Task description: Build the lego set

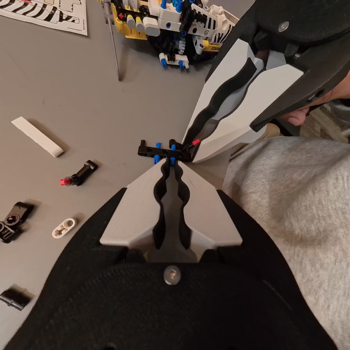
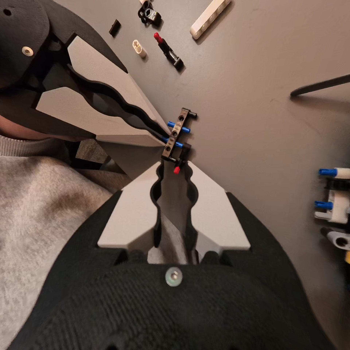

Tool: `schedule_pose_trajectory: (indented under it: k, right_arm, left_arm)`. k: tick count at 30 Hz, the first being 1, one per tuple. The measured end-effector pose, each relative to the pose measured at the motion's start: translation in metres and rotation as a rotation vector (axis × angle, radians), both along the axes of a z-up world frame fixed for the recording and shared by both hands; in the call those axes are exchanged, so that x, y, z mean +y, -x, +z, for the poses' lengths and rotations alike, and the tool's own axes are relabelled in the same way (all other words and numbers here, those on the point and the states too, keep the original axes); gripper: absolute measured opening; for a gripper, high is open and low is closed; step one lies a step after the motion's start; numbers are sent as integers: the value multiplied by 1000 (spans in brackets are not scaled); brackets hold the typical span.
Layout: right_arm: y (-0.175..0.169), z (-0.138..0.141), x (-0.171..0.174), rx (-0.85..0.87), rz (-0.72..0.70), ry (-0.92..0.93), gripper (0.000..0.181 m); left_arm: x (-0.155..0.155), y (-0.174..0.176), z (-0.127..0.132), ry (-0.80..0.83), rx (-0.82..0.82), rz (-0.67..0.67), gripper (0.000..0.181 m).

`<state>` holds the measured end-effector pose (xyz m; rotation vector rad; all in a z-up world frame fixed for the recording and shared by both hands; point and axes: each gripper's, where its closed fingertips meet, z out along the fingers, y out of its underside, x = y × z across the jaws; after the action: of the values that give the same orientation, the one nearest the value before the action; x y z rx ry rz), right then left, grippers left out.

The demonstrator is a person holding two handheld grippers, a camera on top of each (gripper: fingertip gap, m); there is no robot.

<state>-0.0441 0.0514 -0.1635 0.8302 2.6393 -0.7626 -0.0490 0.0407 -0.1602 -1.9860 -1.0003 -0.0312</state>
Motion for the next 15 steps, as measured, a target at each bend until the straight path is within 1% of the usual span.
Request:
schedule_pose_trajectory:
  k: [7, 11, 15]
  right_arm:
    - [-1, 1, 0, -24, 10, 30, 23]
    - [-2, 2, 3, 11, 51, 10, 29]
    - [-4, 1, 4, 20, 80, -9, 29]
  left_arm:
    - [1, -2, -4, 33, -8, -10, 1]
    - [2, -3, -6, 50, -1, -15, 1]
    - [1, -2, -5, 47, 1, -8, 1]
